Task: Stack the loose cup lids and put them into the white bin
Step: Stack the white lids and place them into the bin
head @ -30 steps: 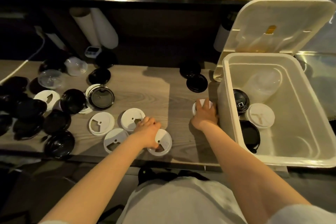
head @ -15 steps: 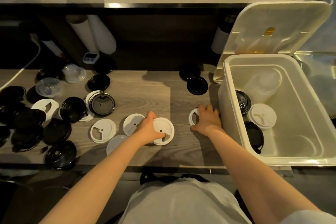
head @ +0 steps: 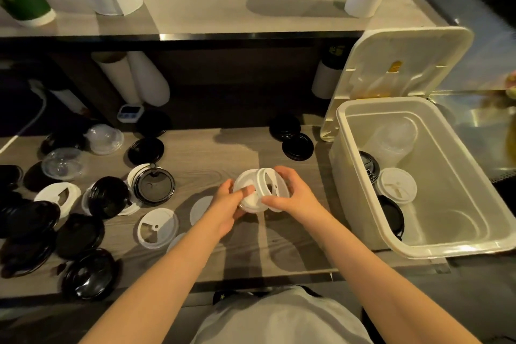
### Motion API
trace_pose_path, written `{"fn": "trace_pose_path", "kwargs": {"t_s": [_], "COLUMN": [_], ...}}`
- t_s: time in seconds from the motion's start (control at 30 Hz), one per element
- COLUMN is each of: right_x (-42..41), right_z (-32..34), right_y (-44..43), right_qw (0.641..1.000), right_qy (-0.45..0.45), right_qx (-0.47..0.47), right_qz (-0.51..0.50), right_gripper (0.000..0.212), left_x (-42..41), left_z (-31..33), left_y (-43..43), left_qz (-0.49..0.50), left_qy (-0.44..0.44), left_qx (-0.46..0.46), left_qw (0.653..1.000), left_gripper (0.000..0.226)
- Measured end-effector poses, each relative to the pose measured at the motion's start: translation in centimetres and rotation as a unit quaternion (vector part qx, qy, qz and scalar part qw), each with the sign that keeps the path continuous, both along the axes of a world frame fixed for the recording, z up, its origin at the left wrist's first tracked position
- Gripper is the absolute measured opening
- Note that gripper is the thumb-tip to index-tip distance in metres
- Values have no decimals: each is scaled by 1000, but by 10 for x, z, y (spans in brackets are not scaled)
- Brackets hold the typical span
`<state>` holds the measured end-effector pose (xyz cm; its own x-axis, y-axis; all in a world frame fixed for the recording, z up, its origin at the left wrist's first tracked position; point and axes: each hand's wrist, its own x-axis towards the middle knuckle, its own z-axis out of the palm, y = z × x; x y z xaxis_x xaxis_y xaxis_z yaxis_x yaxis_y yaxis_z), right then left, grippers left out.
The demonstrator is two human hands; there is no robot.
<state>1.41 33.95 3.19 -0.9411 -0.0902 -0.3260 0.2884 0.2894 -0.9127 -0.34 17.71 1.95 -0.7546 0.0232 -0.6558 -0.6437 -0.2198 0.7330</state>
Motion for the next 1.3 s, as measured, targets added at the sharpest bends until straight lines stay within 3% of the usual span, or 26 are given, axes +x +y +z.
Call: {"fn": "trace_pose_path", "kwargs": {"t_s": [0.1, 0.2, 0.37, 0.57, 0.73, 0.83, 0.9, 1.0, 1.17, 1.3], "right_x": [0, -1, 3, 7, 10, 12, 13, 16, 11, 5], "right_z": [3, 6, 7, 7, 5, -1, -11, -29, -45, -32], "right_y": [-10, -22, -46, -70, -96, -109, -114, -119, -132, -149], "right_qw": [999, 985, 955, 923, 934, 949, 955, 932, 874, 845], "right_qy": [32, 95, 184, 225, 221, 181, 146, 120, 47, 101], "right_qx": [32, 131, 202, 266, 219, 198, 212, 286, 375, 402], "right_qz": [10, 52, 111, 161, 173, 163, 147, 189, 306, 339], "right_gripper": [84, 88, 91, 94, 99, 94, 80, 62, 84, 81], "left_x": [3, 8, 13, 23, 28, 26, 25, 27, 40, 51], "left_z": [7, 15, 18, 18, 18, 16, 16, 15, 8, 5], "left_y": [-3, -9, -25, -57, -93, -122, -144, -170, -190, -196], "left_qz": [42, 53, 30, -29, -29, 43, 114, 195, 238, 244], "left_qy": [-32, -46, -23, 40, 61, 77, 80, 82, 69, 69], "left_qx": [105, 175, 199, 148, 129, 104, 88, 98, 119, 133], "left_qw": [993, 982, 979, 988, 989, 991, 986, 972, 962, 958], "left_gripper": [13, 29, 47, 25, 31, 32, 29, 25, 30, 20]}}
